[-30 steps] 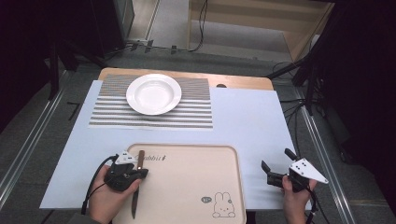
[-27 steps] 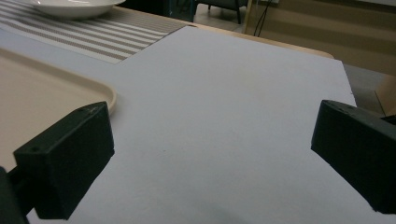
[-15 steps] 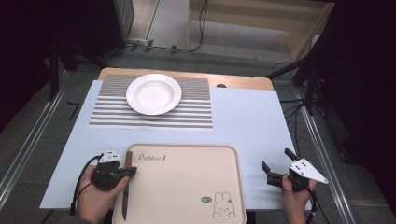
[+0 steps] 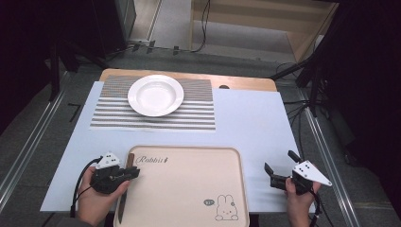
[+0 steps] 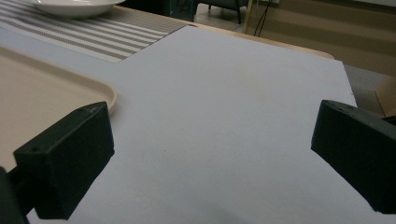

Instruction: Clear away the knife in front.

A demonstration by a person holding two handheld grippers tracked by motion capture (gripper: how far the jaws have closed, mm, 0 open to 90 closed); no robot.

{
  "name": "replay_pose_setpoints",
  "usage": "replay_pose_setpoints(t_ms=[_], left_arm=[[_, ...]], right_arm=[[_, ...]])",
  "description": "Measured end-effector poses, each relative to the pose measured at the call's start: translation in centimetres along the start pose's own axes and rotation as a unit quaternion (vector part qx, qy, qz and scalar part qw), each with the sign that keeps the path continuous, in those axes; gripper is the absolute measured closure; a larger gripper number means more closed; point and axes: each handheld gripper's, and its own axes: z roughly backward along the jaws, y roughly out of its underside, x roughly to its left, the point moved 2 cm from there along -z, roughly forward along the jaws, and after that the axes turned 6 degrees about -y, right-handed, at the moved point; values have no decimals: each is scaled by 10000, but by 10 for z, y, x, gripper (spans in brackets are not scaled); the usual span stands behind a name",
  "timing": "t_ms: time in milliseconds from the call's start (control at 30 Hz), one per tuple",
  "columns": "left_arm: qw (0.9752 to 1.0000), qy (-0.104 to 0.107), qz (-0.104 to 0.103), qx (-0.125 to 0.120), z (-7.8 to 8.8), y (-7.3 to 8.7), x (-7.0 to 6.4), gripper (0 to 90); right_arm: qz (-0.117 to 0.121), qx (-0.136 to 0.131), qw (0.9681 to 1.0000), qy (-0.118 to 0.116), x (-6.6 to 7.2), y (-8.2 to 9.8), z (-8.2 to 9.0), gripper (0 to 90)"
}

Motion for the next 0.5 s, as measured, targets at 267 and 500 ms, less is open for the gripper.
replay_pose_setpoints(t_ms=[267,500], left_arm=[[9971,148,100,-739,11,-6,0,334],[9934,287,54,-1114,19,-7,3,95]], right_arm=[[8,6,10000,6,0,0,0,0],[12,18,10000,22,0,0,0,0]])
